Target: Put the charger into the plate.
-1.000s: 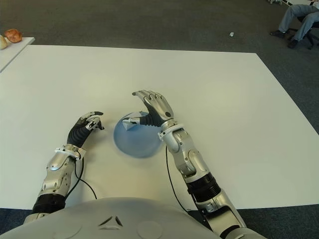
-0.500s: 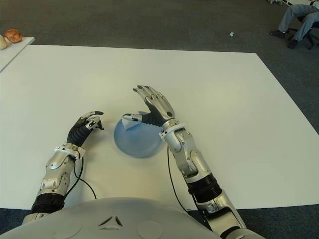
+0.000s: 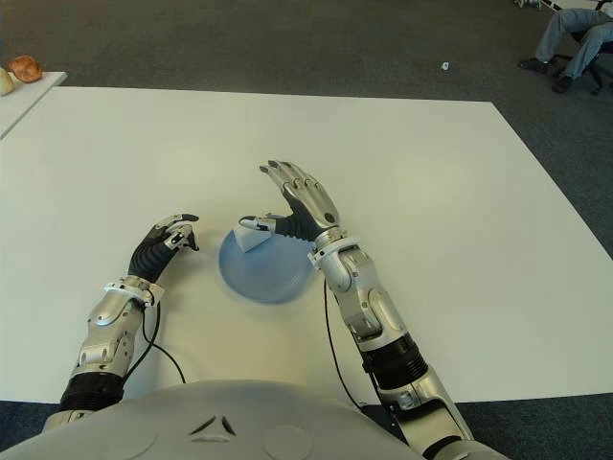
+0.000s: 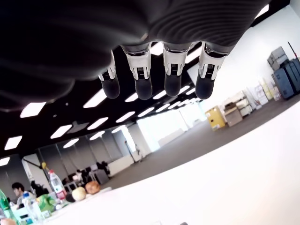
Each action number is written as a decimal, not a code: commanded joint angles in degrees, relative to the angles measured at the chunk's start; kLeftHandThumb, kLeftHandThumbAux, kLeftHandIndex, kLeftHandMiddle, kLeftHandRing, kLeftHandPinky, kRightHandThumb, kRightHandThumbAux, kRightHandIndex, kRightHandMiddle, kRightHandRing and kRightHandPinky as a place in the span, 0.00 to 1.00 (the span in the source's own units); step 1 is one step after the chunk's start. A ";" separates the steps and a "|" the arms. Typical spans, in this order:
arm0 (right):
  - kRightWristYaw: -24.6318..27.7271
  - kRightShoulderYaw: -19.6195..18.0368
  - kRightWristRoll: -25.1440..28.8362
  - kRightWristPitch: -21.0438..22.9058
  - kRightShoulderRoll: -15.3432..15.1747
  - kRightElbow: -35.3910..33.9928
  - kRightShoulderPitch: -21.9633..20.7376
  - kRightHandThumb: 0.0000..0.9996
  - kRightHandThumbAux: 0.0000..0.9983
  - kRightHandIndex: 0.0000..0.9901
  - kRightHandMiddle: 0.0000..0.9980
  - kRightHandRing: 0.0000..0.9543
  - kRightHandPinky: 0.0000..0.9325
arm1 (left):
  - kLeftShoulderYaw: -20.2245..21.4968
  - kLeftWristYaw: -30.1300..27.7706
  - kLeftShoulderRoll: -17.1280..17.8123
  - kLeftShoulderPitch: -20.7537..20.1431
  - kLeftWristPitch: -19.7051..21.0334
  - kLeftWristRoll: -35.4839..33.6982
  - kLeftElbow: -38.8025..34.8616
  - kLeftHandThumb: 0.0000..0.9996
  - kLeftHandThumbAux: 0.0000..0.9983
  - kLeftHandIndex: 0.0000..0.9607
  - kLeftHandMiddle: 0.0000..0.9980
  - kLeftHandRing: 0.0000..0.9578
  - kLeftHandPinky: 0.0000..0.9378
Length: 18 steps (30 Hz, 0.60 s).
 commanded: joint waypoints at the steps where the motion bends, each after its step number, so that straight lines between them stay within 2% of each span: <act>1: -1.95 -1.44 0.79 1.14 1.03 1.24 0.13 0.25 0.19 0.00 0.00 0.00 0.00 | -0.23 0.07 0.80 0.57 1.74 0.82 1.99 0.13 0.53 0.34 0.65 0.65 0.54; 8: -5.36 -4.32 2.08 2.04 2.61 2.44 -0.28 0.16 0.24 0.00 0.00 0.00 0.00 | -0.28 -0.17 0.90 0.70 1.39 0.44 2.01 0.13 0.52 0.35 0.65 0.65 0.55; 13: -7.06 -7.70 5.23 1.34 2.06 5.49 -1.43 0.11 0.28 0.00 0.00 0.00 0.00 | -0.18 -0.08 0.92 0.60 1.75 0.17 2.25 0.14 0.53 0.35 0.65 0.66 0.54; 18: -9.12 -11.45 10.89 0.59 3.51 8.48 -1.76 0.08 0.35 0.00 0.00 0.00 0.00 | -0.09 0.25 0.82 0.53 2.18 0.12 2.31 0.15 0.53 0.36 0.65 0.67 0.57</act>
